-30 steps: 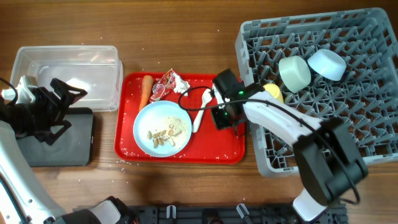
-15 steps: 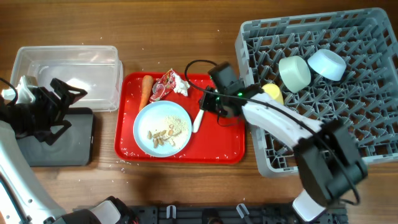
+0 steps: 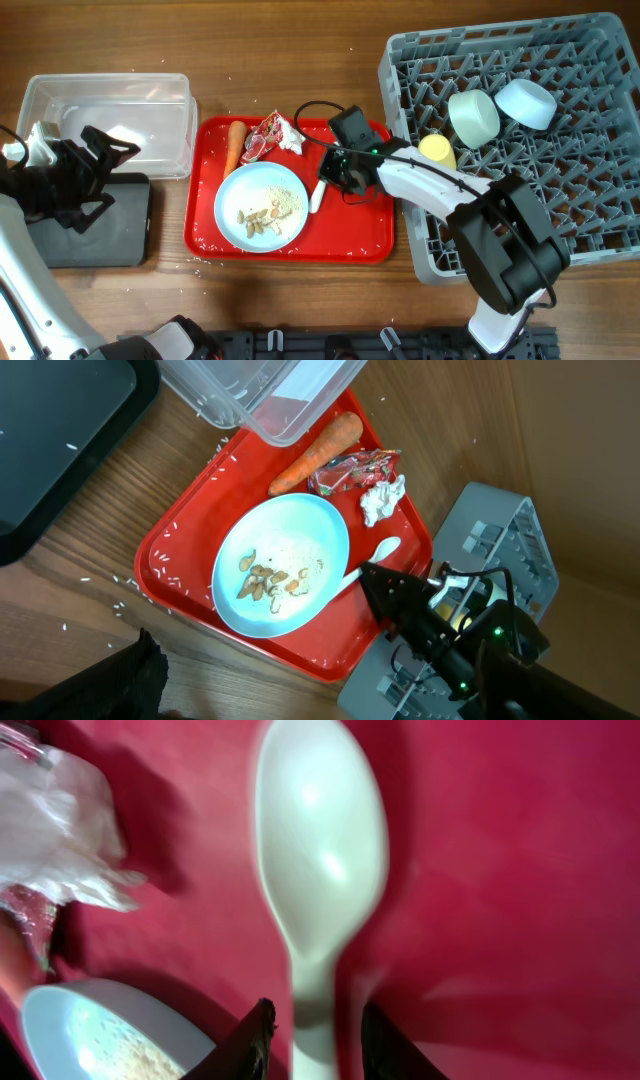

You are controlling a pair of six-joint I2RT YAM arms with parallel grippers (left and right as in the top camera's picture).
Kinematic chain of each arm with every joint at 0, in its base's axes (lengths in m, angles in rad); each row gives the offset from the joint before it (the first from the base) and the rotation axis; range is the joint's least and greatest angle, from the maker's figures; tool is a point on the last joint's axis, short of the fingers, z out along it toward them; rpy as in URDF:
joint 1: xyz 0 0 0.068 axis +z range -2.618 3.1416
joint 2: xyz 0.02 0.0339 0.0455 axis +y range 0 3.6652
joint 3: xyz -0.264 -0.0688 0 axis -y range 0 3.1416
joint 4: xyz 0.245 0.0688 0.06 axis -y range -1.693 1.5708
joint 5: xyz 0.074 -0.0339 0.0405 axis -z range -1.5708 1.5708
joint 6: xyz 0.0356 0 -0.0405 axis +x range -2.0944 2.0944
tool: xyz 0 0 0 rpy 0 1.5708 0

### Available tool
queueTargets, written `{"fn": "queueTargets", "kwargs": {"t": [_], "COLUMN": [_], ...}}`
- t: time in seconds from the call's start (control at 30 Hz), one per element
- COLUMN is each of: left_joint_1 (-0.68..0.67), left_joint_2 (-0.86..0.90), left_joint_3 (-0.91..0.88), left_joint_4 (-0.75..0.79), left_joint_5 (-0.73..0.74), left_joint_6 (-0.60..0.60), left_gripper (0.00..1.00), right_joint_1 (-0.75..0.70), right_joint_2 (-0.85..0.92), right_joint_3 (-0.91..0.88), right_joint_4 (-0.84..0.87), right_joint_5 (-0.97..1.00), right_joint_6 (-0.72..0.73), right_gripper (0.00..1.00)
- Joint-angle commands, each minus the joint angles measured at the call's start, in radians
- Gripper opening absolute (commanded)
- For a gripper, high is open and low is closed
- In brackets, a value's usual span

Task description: Sort waste into correct bins and load items into the dishwasher rack

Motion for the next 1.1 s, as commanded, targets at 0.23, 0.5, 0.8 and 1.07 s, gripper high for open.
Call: {"fn": "queueTargets", "kwargs": {"t": [0.23,0.5,0.8,1.07], "left_joint_1": [-0.001,-0.001,-0.001,-0.001], "left_joint_2": [-0.009,-0.009,-0.009,-0.009], "left_joint_3": [0.012,0.012,0.012,0.012], "left_joint_4": [-0.001,-0.001,-0.001,-0.001], "left_joint_5": [0.001,0.001,0.001,0.001], "left_joint_6": [-0.005,-0.005,-0.005,-0.005], "left_gripper": [1.00,1.00,1.00,1.00], "right_joint_1": [0.008,0.002,0.003,0.003], "right_joint_2": [0.046,0.047,-0.083,0.014], "right_joint_3": [0.202,0.203,0.204,0.197], "right_joint_4": [-0.378,-0.416,-0.380,-0.365], "right_joint_5": [0.236,0.253,0.170,0.162], "right_joint_6": [-0.203,-0.223,-0.195,-0.098], "right_gripper": [0.32,0.26,0.38,0.45]}}
